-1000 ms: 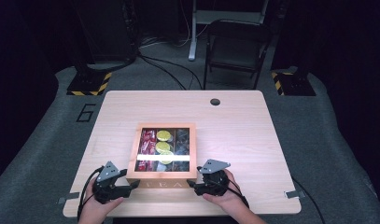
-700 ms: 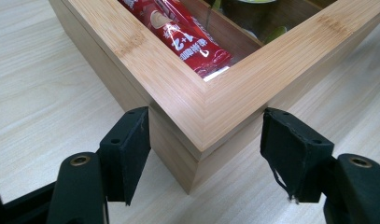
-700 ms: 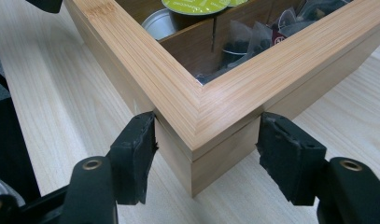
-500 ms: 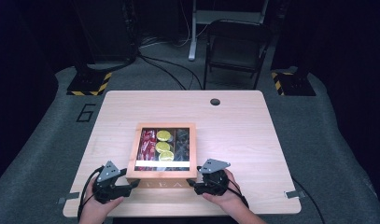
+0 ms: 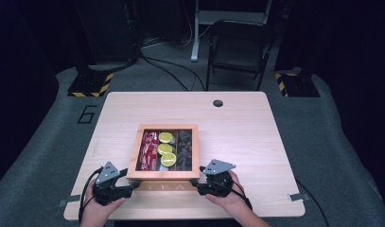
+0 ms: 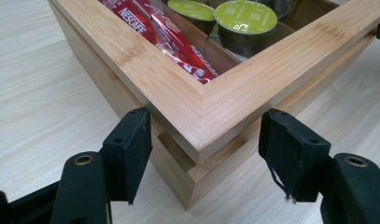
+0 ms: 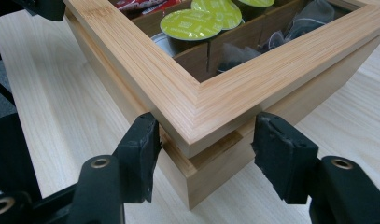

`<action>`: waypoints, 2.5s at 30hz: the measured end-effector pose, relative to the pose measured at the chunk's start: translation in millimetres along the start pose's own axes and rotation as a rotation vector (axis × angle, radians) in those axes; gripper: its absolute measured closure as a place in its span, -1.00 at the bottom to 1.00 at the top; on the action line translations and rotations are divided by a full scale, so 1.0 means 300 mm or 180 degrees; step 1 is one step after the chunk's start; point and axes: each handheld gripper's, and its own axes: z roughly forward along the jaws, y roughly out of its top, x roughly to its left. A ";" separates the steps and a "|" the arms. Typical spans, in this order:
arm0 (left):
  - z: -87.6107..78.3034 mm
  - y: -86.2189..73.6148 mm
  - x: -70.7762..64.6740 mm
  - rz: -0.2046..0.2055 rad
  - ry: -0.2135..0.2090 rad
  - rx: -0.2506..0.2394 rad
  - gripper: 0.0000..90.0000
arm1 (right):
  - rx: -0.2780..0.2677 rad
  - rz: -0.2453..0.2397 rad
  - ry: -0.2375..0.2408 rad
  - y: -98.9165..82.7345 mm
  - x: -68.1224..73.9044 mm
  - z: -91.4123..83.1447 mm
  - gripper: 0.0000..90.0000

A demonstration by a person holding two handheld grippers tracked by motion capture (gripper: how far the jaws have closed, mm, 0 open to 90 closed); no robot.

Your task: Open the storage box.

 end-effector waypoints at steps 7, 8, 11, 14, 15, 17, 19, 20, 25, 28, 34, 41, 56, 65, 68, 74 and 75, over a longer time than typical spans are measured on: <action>-0.003 0.007 -0.004 -0.0015 0.0061 -0.0067 -0.22 | -0.0041 0.0004 -0.0026 0.006 0.000 -0.006 -0.07; -0.006 0.009 -0.004 -0.0021 0.0042 -0.0044 -0.21 | -0.0041 -0.0008 -0.0020 0.007 -0.001 -0.006 -0.07; -0.011 0.013 -0.003 -0.0052 0.0039 -0.0080 -0.21 | -0.0083 -0.0023 -0.0021 0.011 -0.004 -0.010 -0.05; -0.014 0.015 -0.004 -0.0067 0.0043 -0.0111 -0.20 | -0.0088 0.0008 -0.0025 0.015 -0.005 -0.015 -0.05; -0.016 0.017 -0.004 -0.0080 0.0054 -0.0131 -0.20 | -0.0109 0.0002 -0.0021 0.016 -0.005 -0.015 -0.05; -0.018 0.018 -0.006 -0.0102 0.0061 -0.0162 -0.18 | -0.0104 -0.0008 -0.0023 0.018 -0.007 -0.019 -0.05; -0.021 0.020 -0.005 -0.0091 0.0058 -0.0152 -0.18 | -0.0105 -0.0006 -0.0041 0.020 -0.007 -0.020 -0.05; -0.022 0.021 -0.004 -0.0084 0.0063 -0.0155 -0.17 | -0.0123 -0.0001 -0.0042 0.021 -0.007 -0.020 -0.05; -0.025 0.025 -0.009 -0.0120 0.0108 -0.0173 -0.16 | -0.0140 -0.0049 -0.0090 0.026 -0.006 -0.023 -0.04; -0.029 0.030 -0.008 -0.0123 0.0126 -0.0221 -0.16 | -0.0178 -0.0047 -0.0105 0.030 -0.008 -0.030 -0.04; -0.039 0.045 -0.007 -0.0210 0.0093 -0.0241 -0.13 | -0.0222 -0.0052 -0.0117 0.041 -0.010 -0.036 -0.03; -0.065 0.077 -0.007 -0.0233 0.0165 -0.0331 -0.13 | -0.0324 -0.0090 -0.0190 0.071 -0.018 -0.051 -0.01; -0.100 0.152 -0.001 -0.0119 0.0244 -0.0388 -0.09 | -0.0375 -0.0145 -0.0266 0.136 -0.039 -0.075 0.06; -0.120 0.204 0.016 -0.0160 0.0240 -0.0440 -0.04 | -0.0535 -0.0166 -0.0422 0.173 -0.053 -0.077 0.14; -0.121 0.215 0.019 -0.0163 0.0248 -0.0454 -0.03 | -0.0538 -0.0113 -0.0451 0.180 -0.057 -0.075 0.15; -0.125 0.239 0.027 -0.0250 0.0234 -0.0497 -0.03 | -0.0522 -0.0049 -0.0518 0.188 -0.080 -0.066 0.16; -0.126 0.246 0.029 -0.0248 0.0240 -0.0489 -0.03 | -0.0513 -0.0024 -0.0516 0.191 -0.087 -0.065 0.16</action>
